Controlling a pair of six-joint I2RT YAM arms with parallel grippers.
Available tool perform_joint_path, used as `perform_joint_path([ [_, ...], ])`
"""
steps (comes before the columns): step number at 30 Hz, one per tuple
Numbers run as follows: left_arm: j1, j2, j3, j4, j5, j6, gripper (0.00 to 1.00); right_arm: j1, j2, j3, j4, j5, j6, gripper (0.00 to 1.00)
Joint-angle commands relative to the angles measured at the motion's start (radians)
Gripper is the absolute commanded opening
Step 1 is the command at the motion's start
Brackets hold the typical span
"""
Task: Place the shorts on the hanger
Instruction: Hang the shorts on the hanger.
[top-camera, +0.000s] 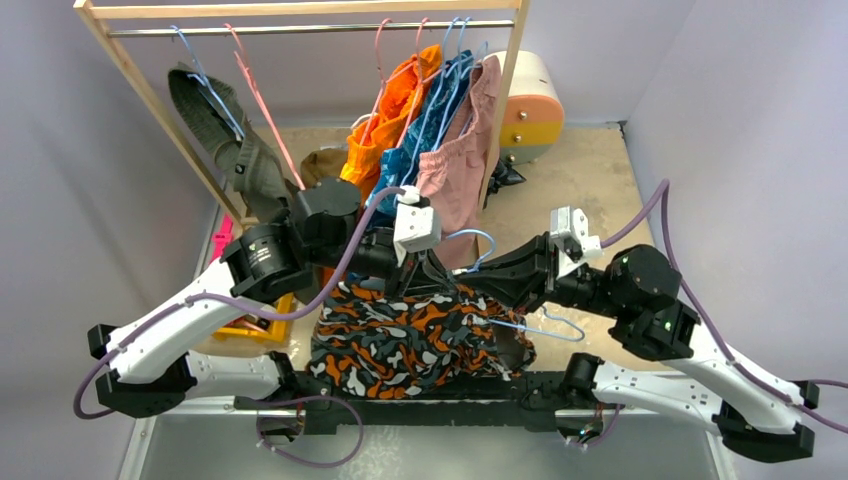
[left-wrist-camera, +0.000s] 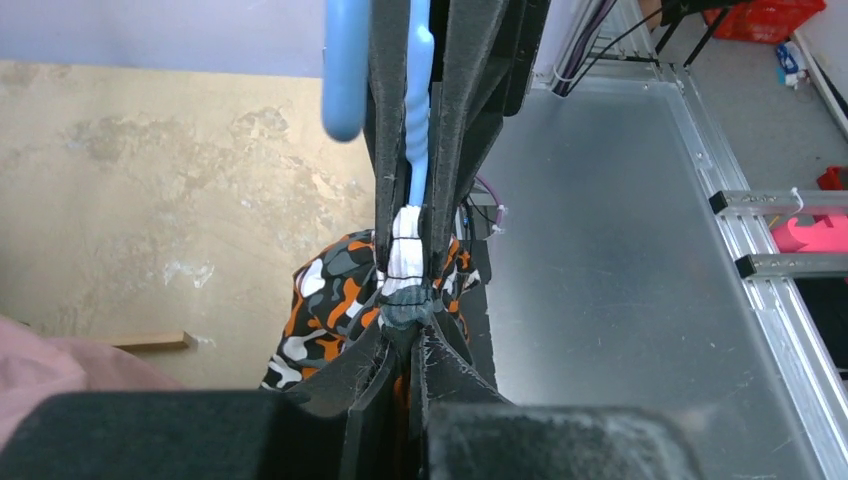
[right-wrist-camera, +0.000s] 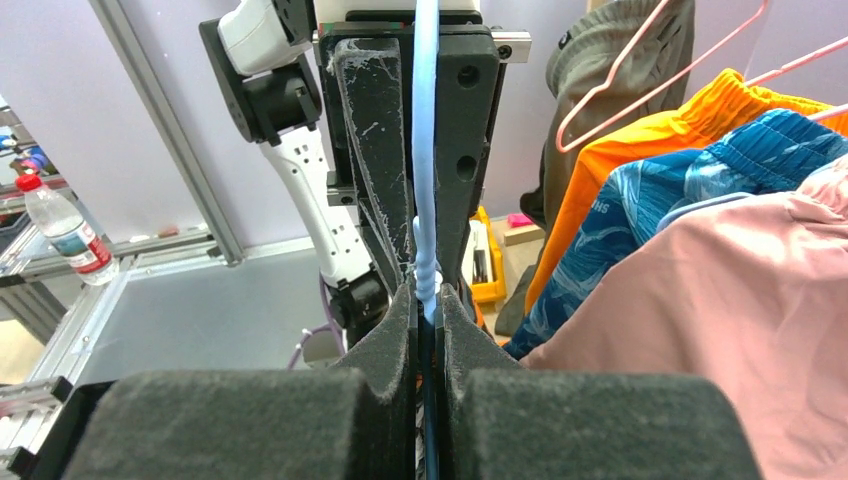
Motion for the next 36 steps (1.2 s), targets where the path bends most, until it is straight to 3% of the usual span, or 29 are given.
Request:
perform_joint_path([
  [1,0.008,-0.028,-0.029,0.063,-0.065,-0.007,0.00,0.009,0.003,0.046,0.093,-0.042,0.000,0.00],
  [5,0.007,-0.073,-0.055,0.098,-0.132,-0.029,0.00,0.009,0.022,0.055,0.077,-0.042,0.015,0.00],
  [6,0.007,-0.088,-0.064,0.107,-0.154,-0.033,0.00,0.008,0.029,0.060,0.070,-0.041,0.021,0.05],
  [9,0.007,-0.131,-0.088,0.128,-0.211,-0.039,0.00,0.009,0.048,0.078,0.046,-0.011,0.040,0.47],
  [11,0.007,-0.162,-0.100,0.127,-0.257,-0.041,0.00,0.009,0.049,0.087,0.033,0.022,0.049,0.61],
  [12,0.007,-0.179,-0.103,0.121,-0.287,-0.039,0.00,0.010,0.045,0.092,0.025,0.036,0.053,0.74],
  [13,0.007,-0.193,-0.105,0.112,-0.318,-0.041,0.00,0.008,0.041,0.097,0.020,0.051,0.059,0.79],
  [21,0.007,-0.384,-0.150,0.088,-0.577,-0.094,0.00,0.008,-0.027,0.114,-0.050,0.221,0.080,0.82],
  [31,0.008,-0.482,-0.120,0.091,-0.658,-0.119,0.00,0.008,-0.101,0.056,-0.171,0.447,0.183,0.82],
  [33,0.007,-0.482,-0.123,0.097,-0.660,-0.119,0.00,0.008,-0.094,0.047,-0.221,0.511,0.222,0.77],
  [36,0.007,-0.478,-0.126,0.111,-0.662,-0.120,0.00,0.008,-0.058,0.057,-0.303,0.608,0.235,0.61],
])
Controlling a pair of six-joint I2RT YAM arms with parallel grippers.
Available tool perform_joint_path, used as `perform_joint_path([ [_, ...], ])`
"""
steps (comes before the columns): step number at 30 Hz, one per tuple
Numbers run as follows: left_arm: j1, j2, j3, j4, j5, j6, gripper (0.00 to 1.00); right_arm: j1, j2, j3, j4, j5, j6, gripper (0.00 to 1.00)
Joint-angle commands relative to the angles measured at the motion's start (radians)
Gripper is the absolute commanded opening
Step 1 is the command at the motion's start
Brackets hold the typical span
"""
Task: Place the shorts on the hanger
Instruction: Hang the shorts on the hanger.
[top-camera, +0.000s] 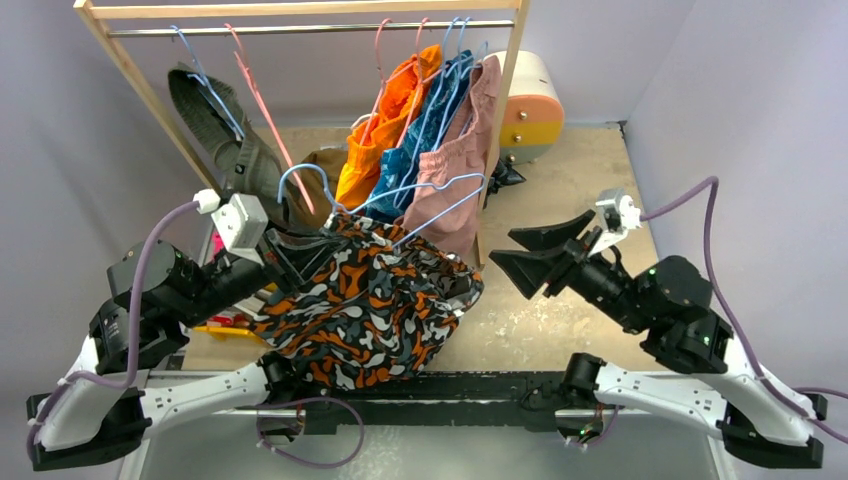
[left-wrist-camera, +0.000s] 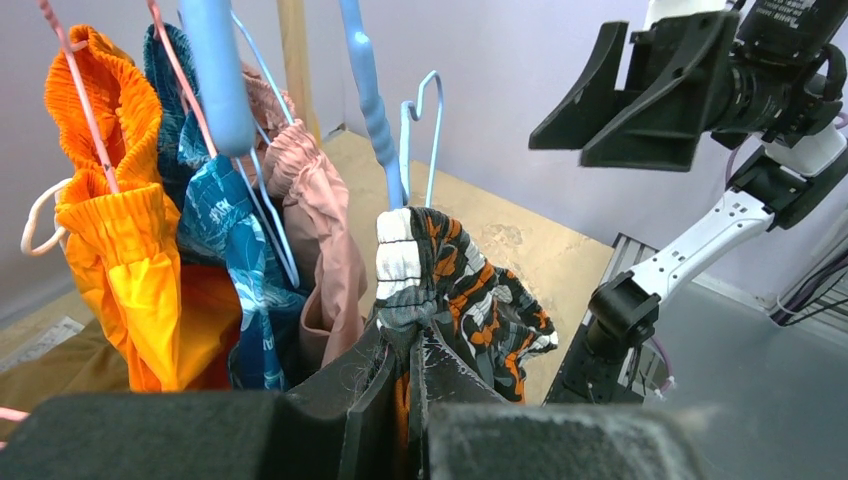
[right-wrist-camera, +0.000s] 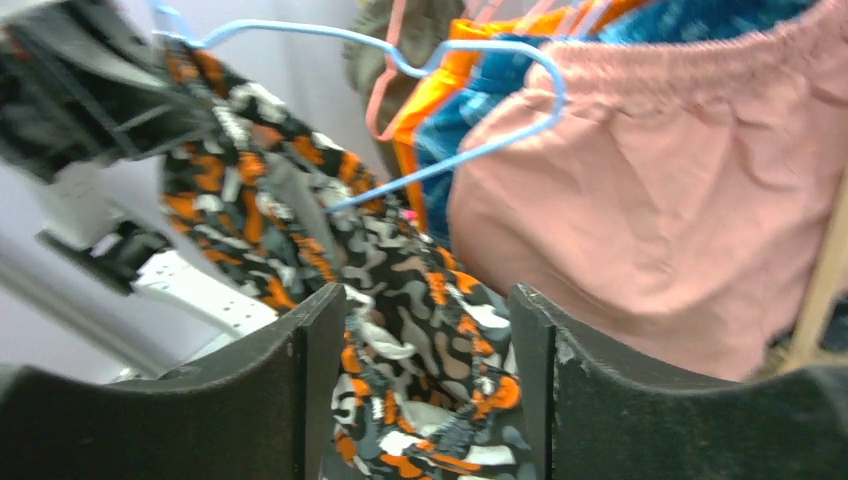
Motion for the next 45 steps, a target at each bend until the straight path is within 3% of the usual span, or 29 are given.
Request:
perform_joint_path([
  [1,0.002,0.008,0.020,0.090,-0.028,-0.012,0.00,0.003,0.058,0.005,-0.120,0.173,0.062,0.60],
  [12,0.002,0.017,0.028,0.088,-0.038,-0.005,0.00,0.003,0.164,0.006,-0.170,0.056,0.082,0.66],
  [18,0.002,0.023,0.032,0.091,-0.041,-0.003,0.00,0.003,0.216,0.022,-0.254,0.098,0.096,0.59],
  [26,0.002,0.036,0.052,0.083,-0.045,0.004,0.00,0.003,0.246,0.016,-0.255,0.018,0.085,0.53],
  [28,0.002,0.036,0.056,0.081,-0.046,0.004,0.00,0.003,0.261,0.018,-0.272,0.030,0.087,0.47],
  [33,0.002,0.037,0.068,0.072,-0.031,0.006,0.00,0.003,0.269,0.040,-0.317,0.141,0.114,0.15],
  [36,0.002,0.044,0.096,0.044,-0.022,0.021,0.00,0.003,0.261,0.045,-0.330,0.223,0.129,0.01],
  [45,0.002,0.072,0.152,-0.092,0.145,0.016,0.00,0.003,0.227,0.084,-0.383,0.394,0.282,0.00],
])
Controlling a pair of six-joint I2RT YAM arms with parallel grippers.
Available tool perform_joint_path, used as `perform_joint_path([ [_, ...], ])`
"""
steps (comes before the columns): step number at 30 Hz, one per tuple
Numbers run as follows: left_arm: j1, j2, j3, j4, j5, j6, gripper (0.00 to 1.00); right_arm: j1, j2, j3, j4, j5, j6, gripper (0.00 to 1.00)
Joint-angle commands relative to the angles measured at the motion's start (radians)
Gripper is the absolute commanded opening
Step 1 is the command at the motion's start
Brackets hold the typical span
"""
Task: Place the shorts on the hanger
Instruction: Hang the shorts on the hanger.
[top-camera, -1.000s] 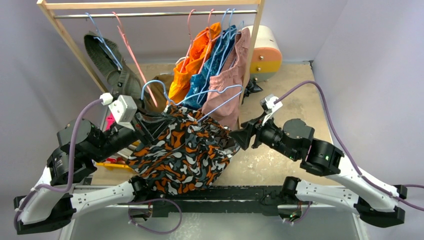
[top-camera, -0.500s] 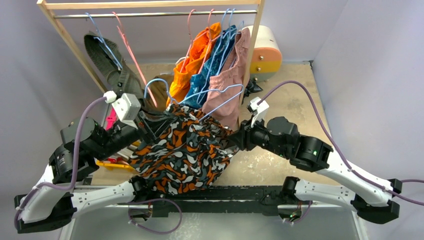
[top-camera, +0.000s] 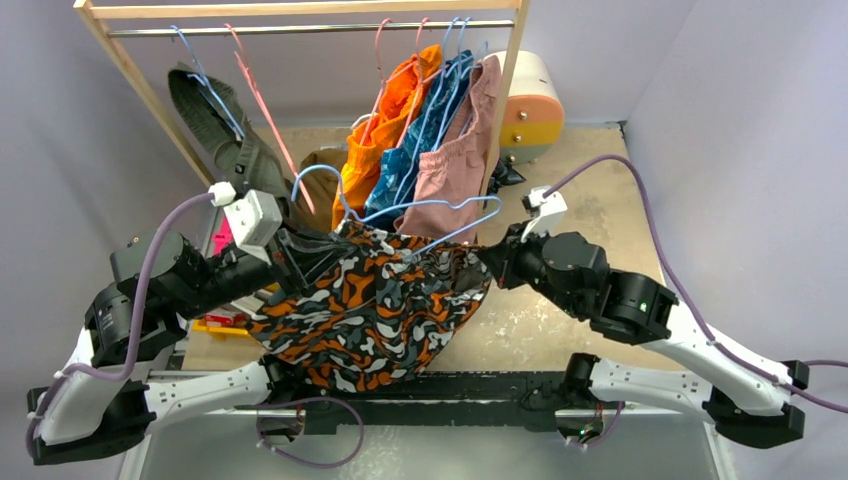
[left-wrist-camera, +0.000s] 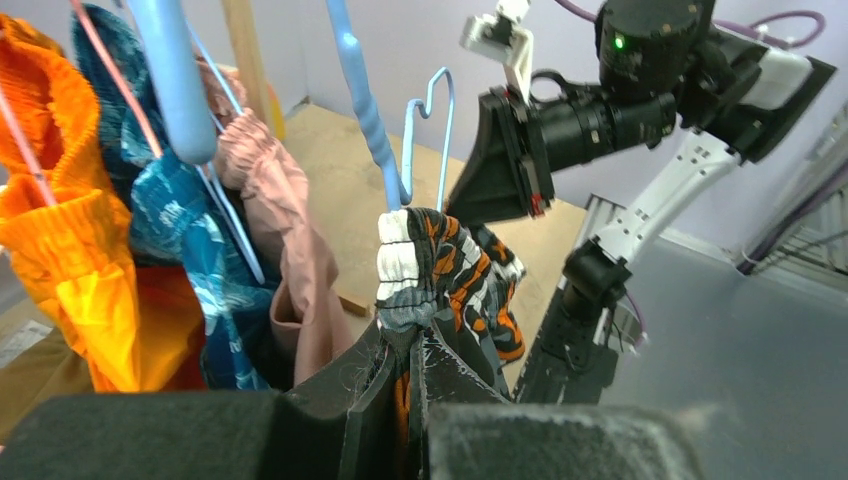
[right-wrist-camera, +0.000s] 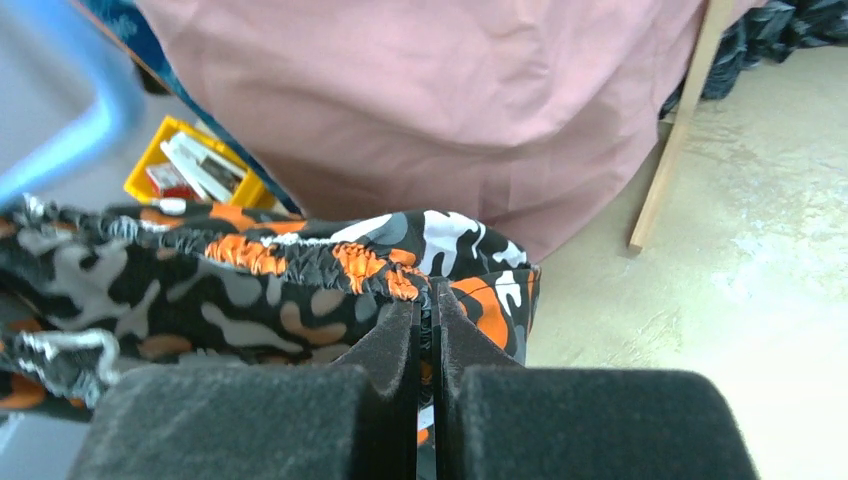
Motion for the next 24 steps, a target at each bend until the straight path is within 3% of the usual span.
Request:
perform_joint_path([
  [1,0.002,-0.007,0.046,-0.014,0.087,0.005,0.00,0.001,-0.032,0.045,-0.044,0.137,0.095,0.00],
  [13,0.002,-0.007,0.034,-0.128,0.147,0.002,0.00,0.001,-0.042,0.093,-0.146,0.199,0.171,0.00],
  [24,0.002,0.034,-0.009,-0.249,0.089,0.030,0.00,0.001,-0.014,0.229,-0.218,0.217,0.122,0.00],
])
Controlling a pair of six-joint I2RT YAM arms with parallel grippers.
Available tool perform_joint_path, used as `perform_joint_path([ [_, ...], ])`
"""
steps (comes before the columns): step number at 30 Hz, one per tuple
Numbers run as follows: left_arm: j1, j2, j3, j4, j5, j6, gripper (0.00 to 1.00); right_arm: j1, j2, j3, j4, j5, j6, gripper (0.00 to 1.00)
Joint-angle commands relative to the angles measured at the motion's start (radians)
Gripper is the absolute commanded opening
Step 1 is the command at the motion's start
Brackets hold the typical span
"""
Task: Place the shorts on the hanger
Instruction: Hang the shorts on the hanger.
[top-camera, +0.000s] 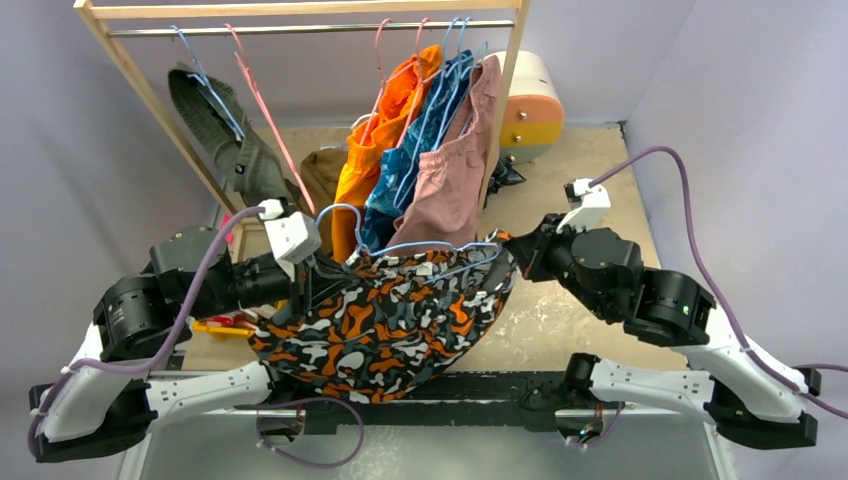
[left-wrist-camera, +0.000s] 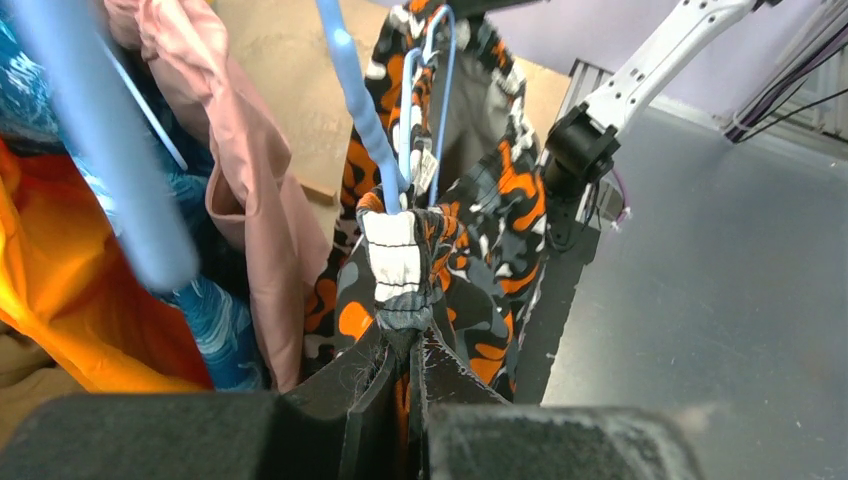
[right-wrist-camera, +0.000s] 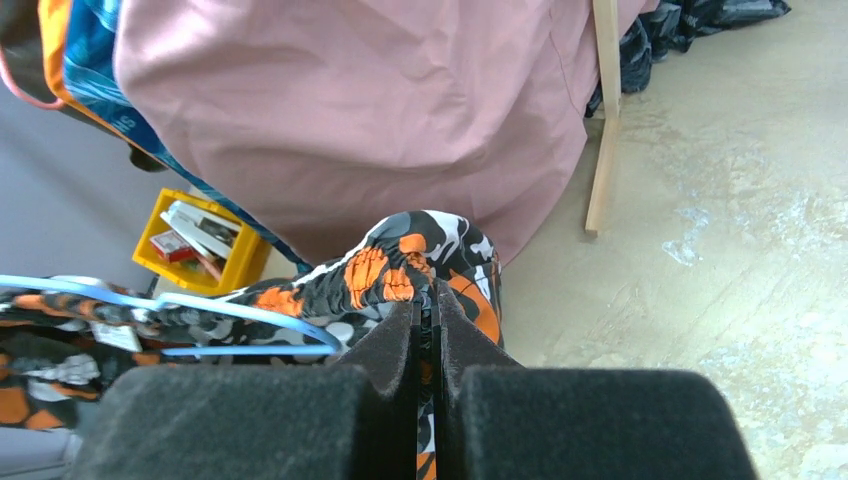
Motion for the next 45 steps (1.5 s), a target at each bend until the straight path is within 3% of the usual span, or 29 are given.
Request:
perform_joint_path([
  [1,0.002,0.023,-0.019,-0.023,-0.031,0.025,0.00,0.000,0.016,0.100,-0.028,0.055,-0.032,0.00],
  [10,0.002,0.079,-0.070,0.024,-0.013,0.032,0.00,0.001,0.061,0.188,0.020,-0.048,-0.126,0.00],
  [19,0.002,0.095,-0.123,0.151,0.040,0.002,0.00,0.000,0.128,0.262,0.050,-0.087,-0.091,0.00],
  [26,0.002,0.104,-0.148,0.201,0.094,-0.016,0.00,0.000,0.167,0.344,0.048,0.043,-0.076,0.00],
  [34,0.003,0.016,-0.155,0.129,0.003,-0.012,0.00,0.000,0.074,0.349,-0.066,0.269,0.006,0.00],
  [40,0.002,-0.001,-0.181,0.150,-0.055,-0.019,0.00,0.000,0.069,0.314,-0.035,0.174,0.003,0.00],
  [45,0.003,0.000,-0.199,0.266,-0.113,-0.024,0.00,0.000,0.113,0.336,0.040,-0.042,-0.035,0.00],
])
